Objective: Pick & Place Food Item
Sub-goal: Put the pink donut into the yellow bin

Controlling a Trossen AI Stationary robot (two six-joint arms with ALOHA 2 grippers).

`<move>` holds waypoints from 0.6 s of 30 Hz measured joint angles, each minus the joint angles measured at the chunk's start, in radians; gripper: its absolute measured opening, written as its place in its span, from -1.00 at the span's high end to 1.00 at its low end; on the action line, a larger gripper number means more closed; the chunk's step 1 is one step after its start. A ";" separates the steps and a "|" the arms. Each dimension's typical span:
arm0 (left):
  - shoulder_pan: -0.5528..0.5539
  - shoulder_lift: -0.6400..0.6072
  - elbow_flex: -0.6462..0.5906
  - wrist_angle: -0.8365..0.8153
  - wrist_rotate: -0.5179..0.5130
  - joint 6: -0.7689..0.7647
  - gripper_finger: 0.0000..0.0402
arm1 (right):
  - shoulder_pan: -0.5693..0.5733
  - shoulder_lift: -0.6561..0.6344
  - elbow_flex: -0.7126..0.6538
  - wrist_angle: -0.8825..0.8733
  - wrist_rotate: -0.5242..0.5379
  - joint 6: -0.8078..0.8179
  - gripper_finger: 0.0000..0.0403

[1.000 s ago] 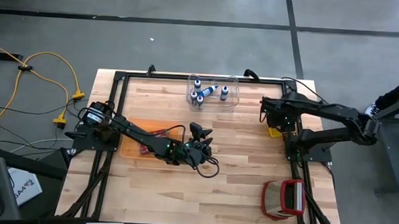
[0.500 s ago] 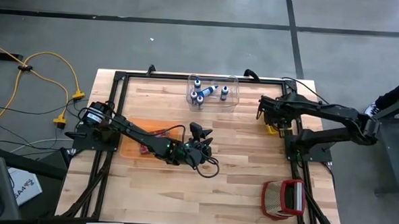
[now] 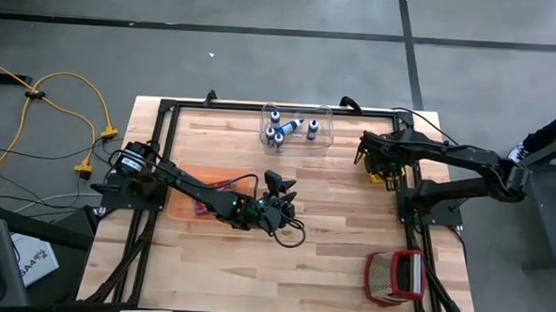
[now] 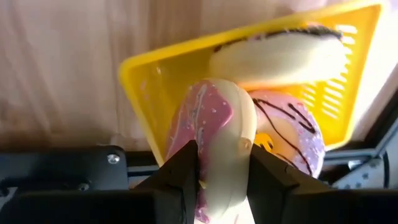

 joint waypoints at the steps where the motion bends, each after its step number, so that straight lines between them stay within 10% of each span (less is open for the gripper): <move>1: 0.000 0.000 0.000 0.000 0.000 0.000 0.07 | 0.000 0.000 0.000 0.000 -0.013 -0.010 0.50; 18: 0.000 0.000 0.000 0.000 0.000 0.000 0.07 | 0.000 0.000 0.000 0.034 -0.046 0.020 0.23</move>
